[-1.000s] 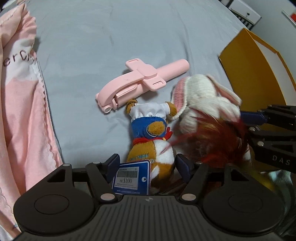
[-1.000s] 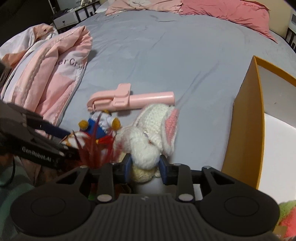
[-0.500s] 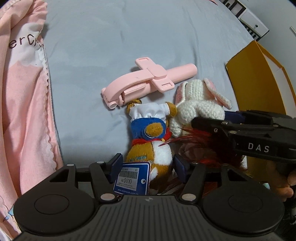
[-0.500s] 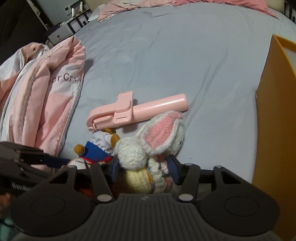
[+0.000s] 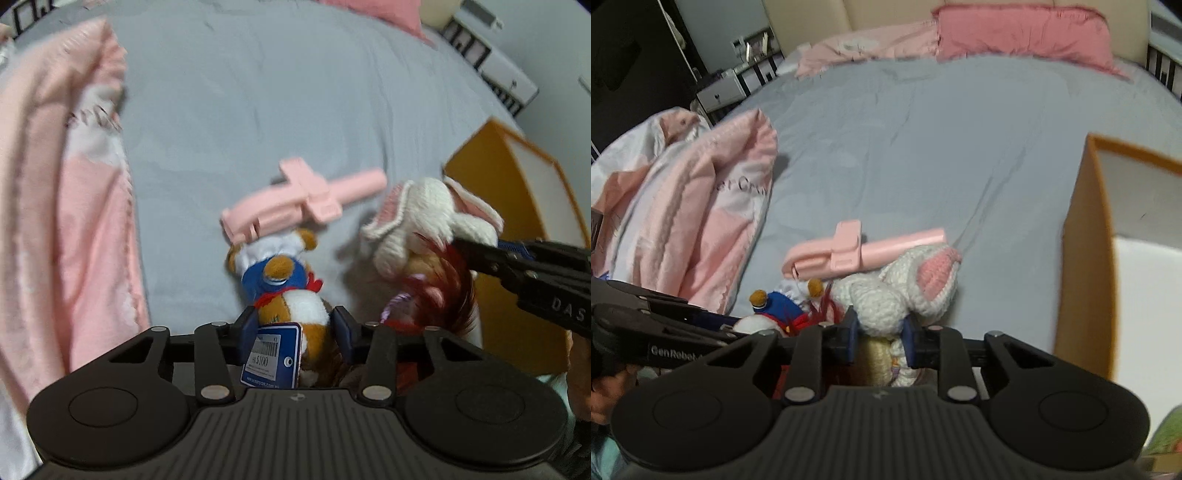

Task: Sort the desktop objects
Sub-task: 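Carry the duck plush and crochet bunny into the shoebox and release both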

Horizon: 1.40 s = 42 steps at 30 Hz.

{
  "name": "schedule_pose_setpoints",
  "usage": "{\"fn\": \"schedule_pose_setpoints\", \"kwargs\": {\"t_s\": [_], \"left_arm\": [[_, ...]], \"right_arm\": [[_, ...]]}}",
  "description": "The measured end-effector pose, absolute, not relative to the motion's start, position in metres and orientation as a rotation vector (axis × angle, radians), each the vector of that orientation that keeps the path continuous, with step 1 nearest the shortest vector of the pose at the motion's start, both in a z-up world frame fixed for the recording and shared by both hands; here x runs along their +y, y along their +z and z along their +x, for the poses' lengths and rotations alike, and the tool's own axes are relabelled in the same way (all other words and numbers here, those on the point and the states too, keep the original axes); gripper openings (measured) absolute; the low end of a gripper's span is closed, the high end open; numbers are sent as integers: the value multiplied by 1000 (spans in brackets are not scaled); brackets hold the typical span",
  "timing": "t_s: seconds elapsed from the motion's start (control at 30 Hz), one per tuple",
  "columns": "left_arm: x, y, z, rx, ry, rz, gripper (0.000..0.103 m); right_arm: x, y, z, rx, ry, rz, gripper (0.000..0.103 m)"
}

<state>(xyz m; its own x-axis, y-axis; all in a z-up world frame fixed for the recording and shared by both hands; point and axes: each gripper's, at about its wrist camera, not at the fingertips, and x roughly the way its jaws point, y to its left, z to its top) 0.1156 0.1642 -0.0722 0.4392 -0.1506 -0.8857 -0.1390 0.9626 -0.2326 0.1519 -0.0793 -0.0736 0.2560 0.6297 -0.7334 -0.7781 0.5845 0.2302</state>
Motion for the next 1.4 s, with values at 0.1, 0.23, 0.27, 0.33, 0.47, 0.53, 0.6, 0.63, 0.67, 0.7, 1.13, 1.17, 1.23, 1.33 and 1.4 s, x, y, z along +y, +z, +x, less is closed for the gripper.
{"fn": "schedule_pose_setpoints", "kwargs": {"t_s": [0.1,0.23,0.27,0.33,0.47,0.53,0.6,0.63,0.67,0.7,1.13,1.17,1.23,1.33,1.4], "left_arm": [[164,-48,111,1053,13,-298,49],[160,-17,105,982,32,-279,48],[158,-10,103,962,32,-279,48],[151,6,100,918,22,-287,48],[124,32,104,834,-23,-271,48],[105,44,110,801,-69,-269,48],[87,55,115,773,-124,-270,48],[77,61,116,762,-153,-269,48],[67,64,120,753,-181,-266,48],[54,67,124,747,-213,-262,48],[-76,25,209,864,-396,-163,48],[-82,17,215,887,-390,-144,48],[-93,4,226,934,-365,-109,48],[-103,-13,236,976,-319,-45,48],[-110,-22,241,991,-299,-9,48]], "right_arm": [[-90,-53,148,827,982,-182,25],[-104,-29,144,762,990,-173,25],[-108,-25,142,749,991,-171,25],[-119,-13,140,718,996,-163,25],[-144,12,136,648,1001,-159,25],[-159,25,136,619,1012,-163,25],[-175,37,138,591,1024,-177,25],[-182,42,138,580,1026,-186,25],[-190,47,139,565,1027,-204,25],[-198,50,141,556,1022,-222,25],[-273,22,203,620,861,-394,25],[-273,14,209,635,866,-408,25],[-272,0,218,658,882,-429,25],[-267,-18,230,682,908,-467,25],[-263,-30,237,698,922,-486,25]]}}
